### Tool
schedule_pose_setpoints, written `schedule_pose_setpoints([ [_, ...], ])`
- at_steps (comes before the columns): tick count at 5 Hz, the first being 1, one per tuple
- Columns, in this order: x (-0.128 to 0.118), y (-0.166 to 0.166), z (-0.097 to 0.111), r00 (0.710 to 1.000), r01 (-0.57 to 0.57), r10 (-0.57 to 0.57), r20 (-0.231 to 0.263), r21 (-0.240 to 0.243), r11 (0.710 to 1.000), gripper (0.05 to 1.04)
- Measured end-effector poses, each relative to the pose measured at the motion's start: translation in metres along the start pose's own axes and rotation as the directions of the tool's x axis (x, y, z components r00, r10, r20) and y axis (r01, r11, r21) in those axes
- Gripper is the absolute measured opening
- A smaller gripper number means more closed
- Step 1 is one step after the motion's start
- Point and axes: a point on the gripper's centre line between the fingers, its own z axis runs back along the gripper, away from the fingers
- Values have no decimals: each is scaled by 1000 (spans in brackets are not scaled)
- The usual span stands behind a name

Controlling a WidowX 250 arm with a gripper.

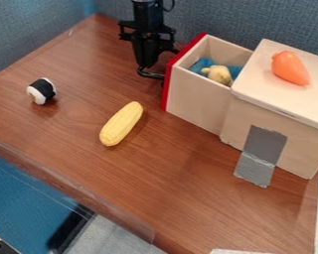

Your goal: Close the drawer

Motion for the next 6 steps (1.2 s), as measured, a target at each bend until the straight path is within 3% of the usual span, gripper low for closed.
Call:
schedule_pose_setpoints([
  [2, -5, -5, -6, 1000, -5, 5, -11, -19, 1000, 90],
  [6, -6, -74, -3, 992, 126, -126, 27, -18, 992, 90],
])
